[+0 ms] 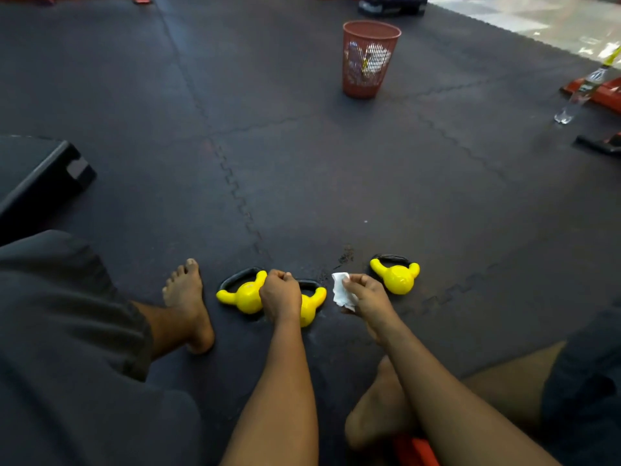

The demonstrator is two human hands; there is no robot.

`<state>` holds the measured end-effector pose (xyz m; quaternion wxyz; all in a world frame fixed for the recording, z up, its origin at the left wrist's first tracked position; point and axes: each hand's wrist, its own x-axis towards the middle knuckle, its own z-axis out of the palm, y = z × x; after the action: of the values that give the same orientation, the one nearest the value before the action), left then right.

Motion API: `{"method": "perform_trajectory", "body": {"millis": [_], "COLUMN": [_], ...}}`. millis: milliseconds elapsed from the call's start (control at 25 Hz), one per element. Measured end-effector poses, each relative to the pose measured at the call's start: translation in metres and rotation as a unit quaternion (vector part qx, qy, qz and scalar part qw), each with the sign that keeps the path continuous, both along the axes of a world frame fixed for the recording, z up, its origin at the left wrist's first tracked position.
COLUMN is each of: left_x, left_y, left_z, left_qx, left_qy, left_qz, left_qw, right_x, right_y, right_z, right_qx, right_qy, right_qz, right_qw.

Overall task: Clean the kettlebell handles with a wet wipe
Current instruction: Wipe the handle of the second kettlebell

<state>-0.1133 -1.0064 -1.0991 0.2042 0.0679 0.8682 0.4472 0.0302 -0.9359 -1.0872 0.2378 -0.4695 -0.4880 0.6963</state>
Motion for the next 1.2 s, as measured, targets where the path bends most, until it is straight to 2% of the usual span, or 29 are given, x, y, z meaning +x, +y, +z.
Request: {"method": "perform_trajectory", "body": {"millis": [160,320,400,600,920,1040,1200], "left_x": [-0.022,-0.040,-0.045,-0.054,-0.062,-0.059,-0.042], "left_y": [0.004,0.021,0.031,0.052,0.044,0.022,-0.009], "left_z": [-0.025,-0.061,-0.072,-0.092,-0.077,-0.065,-0.054], "left_qx": [-0.063,-0.120,-0.152,-0.240,-0.275,-0.250,-0.126], "left_qy": [0.014,0.041,0.072,0.153,0.138,0.134,0.092], "left_qz": [-0.114,-0.276,-0.310,-0.308,-0.357,-0.353,-0.325], "left_qw": [0.991,0.953,0.936,0.908,0.882,0.892,0.933], "right_x": [-0.007,-0.018,-0.023,-0.023,-0.011,-0.006,0.002], "right_y": [0.004,0.031,0.042,0.058,0.042,0.029,0.009], "right_z": [-0.033,-0.068,-0.079,-0.098,-0.094,-0.080,-0.074], "right_qx": [0.006,-0.062,-0.087,-0.091,-0.101,-0.087,-0.029], "right_qy": [-0.038,-0.065,-0.061,-0.077,-0.106,-0.119,-0.161], "right_qz": [-0.026,-0.062,-0.065,-0.061,-0.060,-0.054,-0.047], "right_qw": [0.999,0.994,0.992,0.991,0.987,0.988,0.985]}}
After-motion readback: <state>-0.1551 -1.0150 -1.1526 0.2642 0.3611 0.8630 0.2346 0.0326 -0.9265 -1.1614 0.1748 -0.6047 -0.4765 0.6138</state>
